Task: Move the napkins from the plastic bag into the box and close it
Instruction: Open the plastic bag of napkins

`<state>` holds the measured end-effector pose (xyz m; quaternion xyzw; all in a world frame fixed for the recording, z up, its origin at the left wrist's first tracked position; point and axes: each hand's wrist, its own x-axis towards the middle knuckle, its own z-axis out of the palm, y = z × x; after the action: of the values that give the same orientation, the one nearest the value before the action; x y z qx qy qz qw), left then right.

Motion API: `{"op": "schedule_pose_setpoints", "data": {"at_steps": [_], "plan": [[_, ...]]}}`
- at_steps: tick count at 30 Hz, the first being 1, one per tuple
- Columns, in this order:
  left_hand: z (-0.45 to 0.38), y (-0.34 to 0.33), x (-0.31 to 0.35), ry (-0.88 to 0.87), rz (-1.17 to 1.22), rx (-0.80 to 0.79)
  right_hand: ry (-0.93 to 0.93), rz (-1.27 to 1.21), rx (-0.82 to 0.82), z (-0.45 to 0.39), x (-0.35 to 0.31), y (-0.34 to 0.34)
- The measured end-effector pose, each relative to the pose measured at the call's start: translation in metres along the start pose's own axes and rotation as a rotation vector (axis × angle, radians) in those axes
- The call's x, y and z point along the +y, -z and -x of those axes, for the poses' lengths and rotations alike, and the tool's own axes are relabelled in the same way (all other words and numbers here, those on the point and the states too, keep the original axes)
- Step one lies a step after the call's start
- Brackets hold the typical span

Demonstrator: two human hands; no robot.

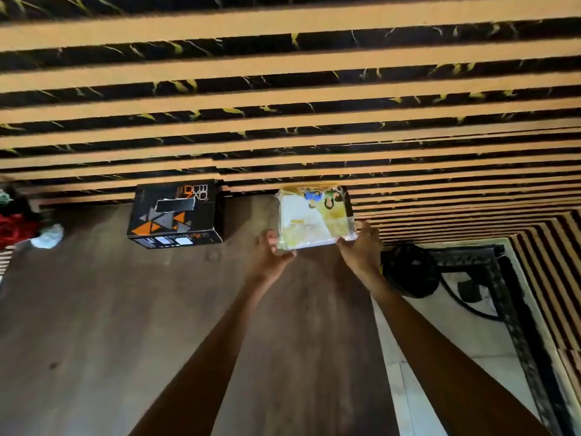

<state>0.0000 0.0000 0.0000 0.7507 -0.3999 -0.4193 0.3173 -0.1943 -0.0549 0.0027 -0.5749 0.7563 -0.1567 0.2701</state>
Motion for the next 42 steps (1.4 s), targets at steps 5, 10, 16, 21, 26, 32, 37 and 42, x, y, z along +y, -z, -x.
{"op": "schedule_pose_setpoints", "data": {"at_steps": [5,10,16,21,26,32,37,42], "plan": [[-0.047,-0.024,0.015,0.131,0.007,-0.012,-0.121,-0.119,-0.15,-0.046,0.002,-0.008],[-0.071,-0.032,0.019,0.269,0.146,0.008,-0.165,-0.264,-0.246,-0.062,0.008,-0.018],[-0.037,-0.013,0.004,0.301,0.271,-0.049,-0.323,-0.5,-0.292,-0.034,0.015,-0.023],[0.009,0.017,-0.034,0.393,0.34,-0.057,-0.355,-0.555,-0.369,0.03,0.021,-0.025],[0.058,0.037,-0.069,0.463,0.325,-0.086,-0.338,-0.426,-0.36,0.1,0.027,-0.041],[0.083,0.039,-0.103,0.449,0.301,-0.13,-0.085,-0.023,-0.079,0.161,0.024,-0.052],[0.083,0.039,-0.096,0.087,-0.13,0.003,0.348,0.394,-0.092,0.172,0.014,-0.058],[0.073,0.038,-0.082,-0.269,-0.509,-0.103,0.352,0.549,-0.171,0.165,-0.001,-0.059]]}}
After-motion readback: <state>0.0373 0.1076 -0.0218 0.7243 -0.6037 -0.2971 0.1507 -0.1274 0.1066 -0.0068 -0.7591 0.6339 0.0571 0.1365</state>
